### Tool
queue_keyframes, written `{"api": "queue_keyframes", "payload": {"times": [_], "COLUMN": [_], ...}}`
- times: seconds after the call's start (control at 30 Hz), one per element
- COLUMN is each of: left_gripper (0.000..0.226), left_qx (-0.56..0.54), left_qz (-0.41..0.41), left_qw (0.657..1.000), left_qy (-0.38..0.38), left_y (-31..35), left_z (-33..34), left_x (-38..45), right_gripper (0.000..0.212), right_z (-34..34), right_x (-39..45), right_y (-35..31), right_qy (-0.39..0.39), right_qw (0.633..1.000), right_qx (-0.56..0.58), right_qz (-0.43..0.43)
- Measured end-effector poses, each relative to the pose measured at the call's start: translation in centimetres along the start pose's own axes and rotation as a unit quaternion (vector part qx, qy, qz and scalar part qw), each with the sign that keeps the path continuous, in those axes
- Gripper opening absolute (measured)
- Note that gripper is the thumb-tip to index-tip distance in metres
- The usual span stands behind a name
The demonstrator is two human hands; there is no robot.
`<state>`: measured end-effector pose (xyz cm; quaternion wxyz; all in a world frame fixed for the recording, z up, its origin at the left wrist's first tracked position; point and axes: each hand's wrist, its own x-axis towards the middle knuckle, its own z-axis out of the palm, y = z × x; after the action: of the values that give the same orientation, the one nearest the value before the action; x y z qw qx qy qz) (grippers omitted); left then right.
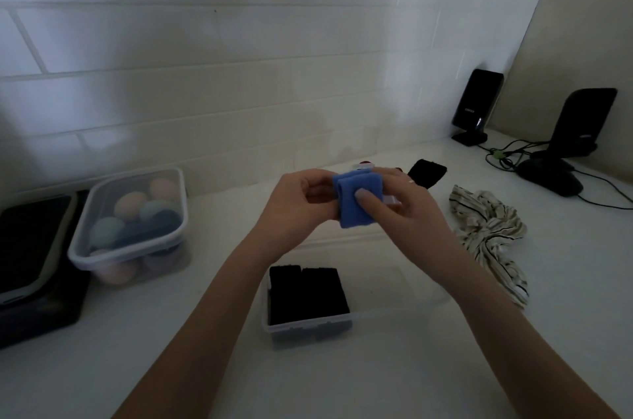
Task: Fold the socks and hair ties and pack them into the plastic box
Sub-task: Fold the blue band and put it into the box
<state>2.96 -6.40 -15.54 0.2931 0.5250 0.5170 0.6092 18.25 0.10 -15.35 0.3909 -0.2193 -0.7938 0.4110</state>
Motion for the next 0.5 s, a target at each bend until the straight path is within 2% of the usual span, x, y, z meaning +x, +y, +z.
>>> {"api": "queue_keyframes", "payload": {"times": [0.13, 0.3, 0.4, 0.5], "left_gripper": [0.042, 0.034, 0.027, 0.037], "left_qx": [0.019, 0.044, -0.037, -0.09], "left_qz": [0.009, -0.002, -0.071, -0.146], "left_qw": [1.0, 0.999, 0.994, 0.974], "left_qy": [-0.02, -0.032, -0.078, -0.15], "left_y": [-0.1, 0.3, 0.6, 0.8], "left_z": [-0.2, 0.2, 0.4, 0.4], "left_x": [-0.1, -0.4, -0.5, -0.7], "right_gripper": [0.012, 0.028, 0.039, 0.026], "right_z": [0.3, 0.2, -0.2, -0.5], "right_x": [-0.2, -0.2, -0.3, -0.3], "right_y": [-0.3, -0.8, -1.1, -1.5], "right_qy": [0.03, 0.066, 0.066, 0.043], "right_qw": [0.998, 0.995, 0.989, 0.989], "right_qx": [0.044, 0.076, 0.135, 0.135], "right_qz": [0.013, -0.011, -0.012, -0.03]}}
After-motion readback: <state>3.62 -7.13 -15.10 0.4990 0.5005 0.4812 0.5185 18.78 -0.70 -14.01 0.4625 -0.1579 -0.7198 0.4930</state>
